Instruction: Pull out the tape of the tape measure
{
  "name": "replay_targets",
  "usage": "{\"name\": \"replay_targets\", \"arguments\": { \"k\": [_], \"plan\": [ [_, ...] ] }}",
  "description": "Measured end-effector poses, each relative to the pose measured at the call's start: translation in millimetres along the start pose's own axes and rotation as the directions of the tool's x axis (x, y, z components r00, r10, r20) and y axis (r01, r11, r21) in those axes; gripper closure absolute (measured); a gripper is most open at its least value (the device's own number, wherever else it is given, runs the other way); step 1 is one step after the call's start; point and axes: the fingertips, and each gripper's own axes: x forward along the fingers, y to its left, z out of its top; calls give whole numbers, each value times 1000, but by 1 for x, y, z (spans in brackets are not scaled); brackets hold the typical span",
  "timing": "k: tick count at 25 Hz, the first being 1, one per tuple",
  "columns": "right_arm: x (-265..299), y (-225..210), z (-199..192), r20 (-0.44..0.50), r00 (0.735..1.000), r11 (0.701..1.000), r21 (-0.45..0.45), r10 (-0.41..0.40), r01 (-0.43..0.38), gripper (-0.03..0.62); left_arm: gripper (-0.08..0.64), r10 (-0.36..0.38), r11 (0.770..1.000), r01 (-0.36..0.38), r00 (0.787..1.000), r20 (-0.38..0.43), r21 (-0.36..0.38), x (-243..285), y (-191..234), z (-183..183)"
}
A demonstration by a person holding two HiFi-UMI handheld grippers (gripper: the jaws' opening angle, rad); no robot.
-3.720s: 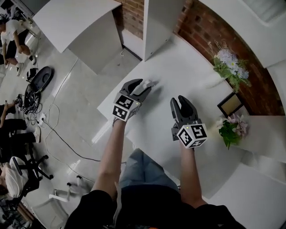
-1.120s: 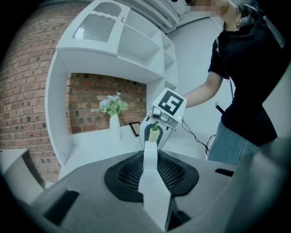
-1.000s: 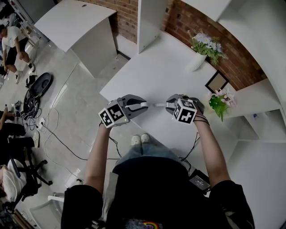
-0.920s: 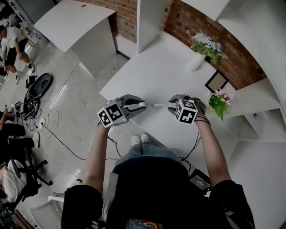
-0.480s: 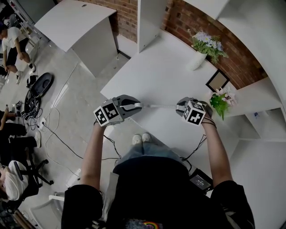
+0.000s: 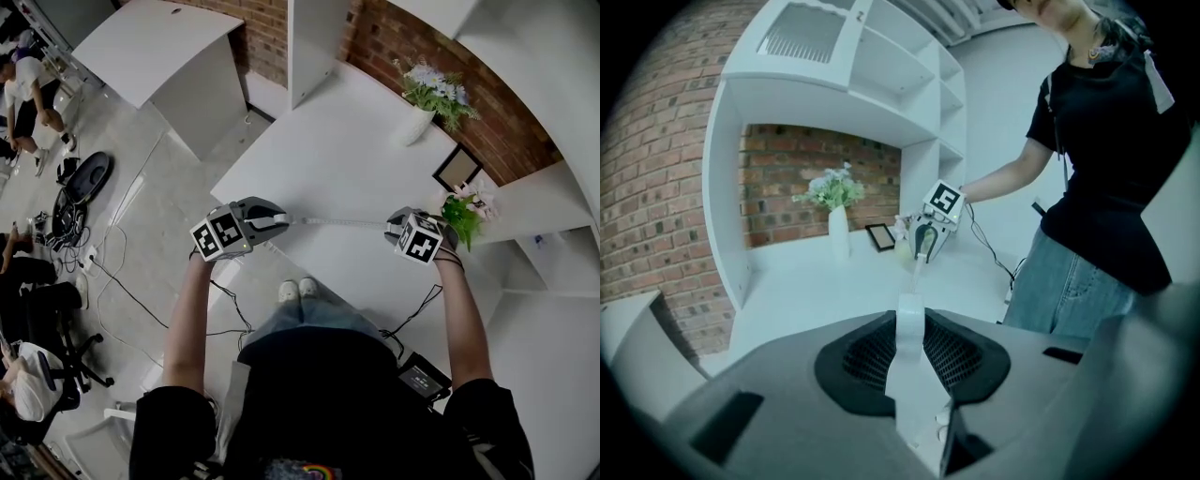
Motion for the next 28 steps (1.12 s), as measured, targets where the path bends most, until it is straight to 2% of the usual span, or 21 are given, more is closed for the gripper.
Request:
{"name": "replay_targets", "arguments": {
  "k": [3,7,13,22,28],
  "plan": [
    [-1,-1,-3,26,1000,999,36,8,-9,485,472,-7,1000,7,1000,9,-13,-4,1,-2],
    [4,-4,-5,12,1000,1000,26,12,-12,485,472,-8,1000,8,1000,-24,2,3,2,-4],
    [7,-17,18,73,997,1000,24,13,-15,483,472,-32,999,33,998,-58,24,12,8,-3],
    [26,-44,38,103,994,1000,-11,27,-26,482,472,-32,999,37,989,-146,34,24,37,-19],
    [45,-64,47,125,992,999,21,35,-38,480,471,-17,1000,19,983,-180,12,27,64,-33]
  ]
}}
